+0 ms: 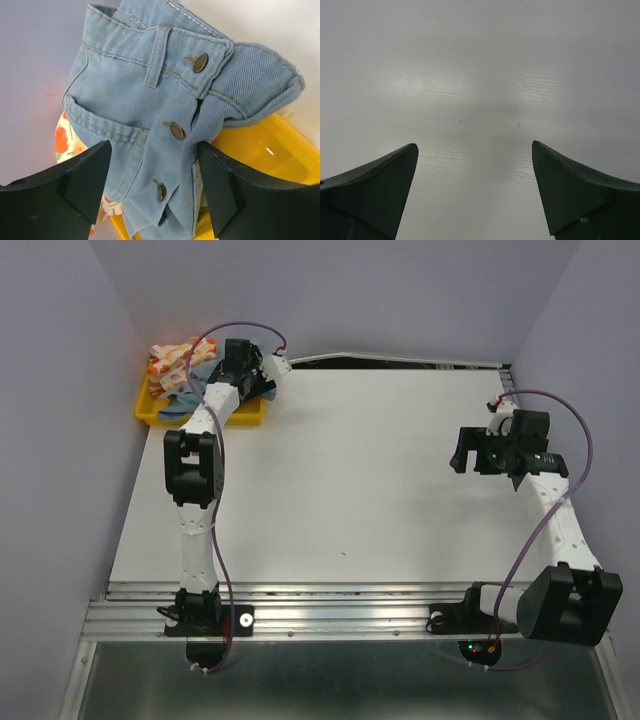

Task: Fold and stack the skirts
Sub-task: Grab the skirt from the pile, then move the skirt to the center of the board

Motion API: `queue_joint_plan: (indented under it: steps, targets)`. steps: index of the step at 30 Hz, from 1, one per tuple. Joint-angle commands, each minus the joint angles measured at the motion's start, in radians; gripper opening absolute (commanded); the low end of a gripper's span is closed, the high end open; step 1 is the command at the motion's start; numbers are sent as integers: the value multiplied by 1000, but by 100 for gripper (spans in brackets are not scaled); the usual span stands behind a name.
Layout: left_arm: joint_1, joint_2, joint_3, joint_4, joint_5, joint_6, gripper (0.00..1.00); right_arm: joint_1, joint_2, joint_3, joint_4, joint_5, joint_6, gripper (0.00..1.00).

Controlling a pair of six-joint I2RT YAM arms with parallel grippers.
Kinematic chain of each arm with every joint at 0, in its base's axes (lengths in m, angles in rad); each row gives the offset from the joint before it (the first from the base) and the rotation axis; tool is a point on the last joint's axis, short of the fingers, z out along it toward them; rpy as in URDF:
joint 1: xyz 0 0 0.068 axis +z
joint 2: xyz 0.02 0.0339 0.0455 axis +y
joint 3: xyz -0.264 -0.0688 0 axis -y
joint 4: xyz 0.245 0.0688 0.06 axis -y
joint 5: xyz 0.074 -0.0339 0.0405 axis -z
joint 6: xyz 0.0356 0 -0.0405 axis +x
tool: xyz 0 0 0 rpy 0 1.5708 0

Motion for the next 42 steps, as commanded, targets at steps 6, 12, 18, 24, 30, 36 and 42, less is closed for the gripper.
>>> queue_joint_plan:
  steps: [6,12,18,24,30,36,42]
  targets:
    - [6,34,85,66,5,-26,60,-16,-16,62,19,53,-13,100]
    - [3,18,154,-44,51,-91,0,-25,-30,60,20,73,-16,100]
    - [3,-146,232,-23,102,-303,0,-25,-30,69,22,45,-1,100]
    - [-13,-291,364,-15,100,-420,0,-25,2,101,16,-25,18,100]
    - [-102,-459,321,-46,76,-443,0,-25,28,143,0,-88,33,100]
    - [-343,-683,-36,-90,94,-417,0,-25,62,174,-21,-165,62,100]
    - [-611,-722,-454,-121,160,-466,0,-25,100,190,-62,-185,75,100]
